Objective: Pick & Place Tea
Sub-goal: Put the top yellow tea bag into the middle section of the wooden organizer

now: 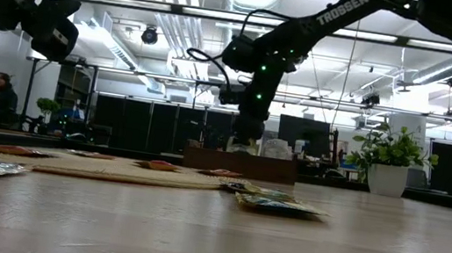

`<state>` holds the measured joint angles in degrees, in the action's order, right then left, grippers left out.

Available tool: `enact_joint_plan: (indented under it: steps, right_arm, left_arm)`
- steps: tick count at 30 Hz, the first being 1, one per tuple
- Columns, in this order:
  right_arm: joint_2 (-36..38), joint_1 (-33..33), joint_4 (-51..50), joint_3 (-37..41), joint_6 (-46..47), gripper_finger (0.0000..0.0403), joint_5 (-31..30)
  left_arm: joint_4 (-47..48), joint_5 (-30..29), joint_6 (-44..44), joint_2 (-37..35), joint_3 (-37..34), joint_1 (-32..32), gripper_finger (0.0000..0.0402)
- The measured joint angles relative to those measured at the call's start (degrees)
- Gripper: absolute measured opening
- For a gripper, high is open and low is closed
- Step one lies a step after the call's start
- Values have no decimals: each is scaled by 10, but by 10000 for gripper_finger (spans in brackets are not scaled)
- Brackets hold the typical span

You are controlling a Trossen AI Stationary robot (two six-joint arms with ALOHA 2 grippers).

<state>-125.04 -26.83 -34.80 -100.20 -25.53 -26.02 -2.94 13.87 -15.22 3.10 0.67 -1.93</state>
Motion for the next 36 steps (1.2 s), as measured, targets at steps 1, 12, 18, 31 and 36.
enact_joint_plan:
  steps: [1,12,18,31,36]
  right_arm:
    - [-1,1,-3,0,0,8,-3]
    - [-1,3,-15,1,12,8,5]
    - [-1,3,-26,1,15,34,26]
    - [2,3,-78,-19,27,204,36]
    - [12,3,-95,-47,24,235,36]
  left_arm:
    - [0,0,0,0,0,0,138]
    - [0,0,0,0,0,0,138]
    - [0,0,0,0,0,0,138]
    - [0,0,0,0,0,0,138]
    - [0,0,0,0,0,0,138]
